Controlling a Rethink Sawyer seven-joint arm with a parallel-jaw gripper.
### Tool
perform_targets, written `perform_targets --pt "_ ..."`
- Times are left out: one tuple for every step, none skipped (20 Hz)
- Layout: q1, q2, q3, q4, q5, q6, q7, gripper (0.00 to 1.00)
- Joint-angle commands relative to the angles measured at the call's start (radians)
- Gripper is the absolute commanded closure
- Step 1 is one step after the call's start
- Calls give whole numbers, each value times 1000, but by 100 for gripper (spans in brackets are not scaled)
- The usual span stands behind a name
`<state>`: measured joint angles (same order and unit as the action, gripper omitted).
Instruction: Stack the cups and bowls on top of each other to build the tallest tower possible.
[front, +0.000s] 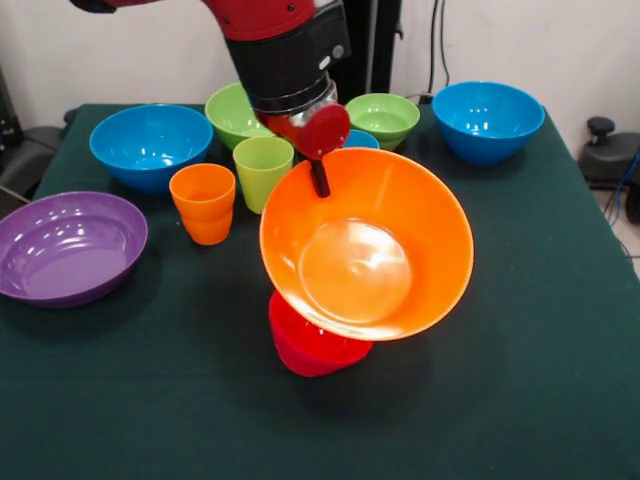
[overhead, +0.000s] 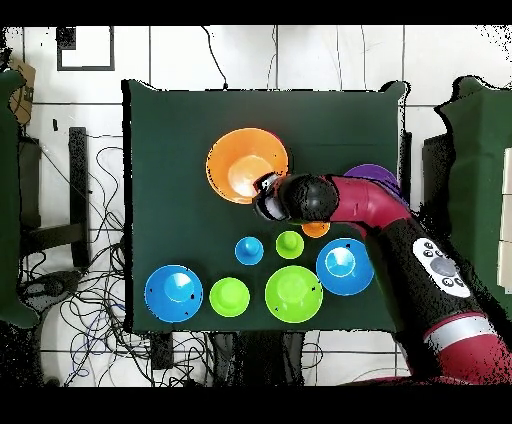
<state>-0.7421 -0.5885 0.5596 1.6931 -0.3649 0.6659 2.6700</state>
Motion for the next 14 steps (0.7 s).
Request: perform_targets --pt "-6 72 60 -154 8 136 -246 100" --pt "-9 79 63 -168 7 148 -252 100" --pt "-10 85 65 -184 8 161 -257 100" --pt "-11 91 68 -199 9 174 -262 100" --pt "-10 98 69 -212 9 184 -264 100" --pt "-10 103 71 -229 10 199 -268 100" --pt "-10 107 73 -242 9 212 -271 100" --pt "-10 114 75 -264 9 229 -277 100" --pt "-10 118 77 -274 8 236 -280 100" --pt "-10 126 79 -292 6 248 -284 100" --pt "-11 129 80 -298 5 253 -286 100" --pt "-11 133 80 -310 3 260 -287 100" --pt "-13 134 82 -316 1 267 -289 100" --pt "-14 135 83 -323 0 274 -292 100"
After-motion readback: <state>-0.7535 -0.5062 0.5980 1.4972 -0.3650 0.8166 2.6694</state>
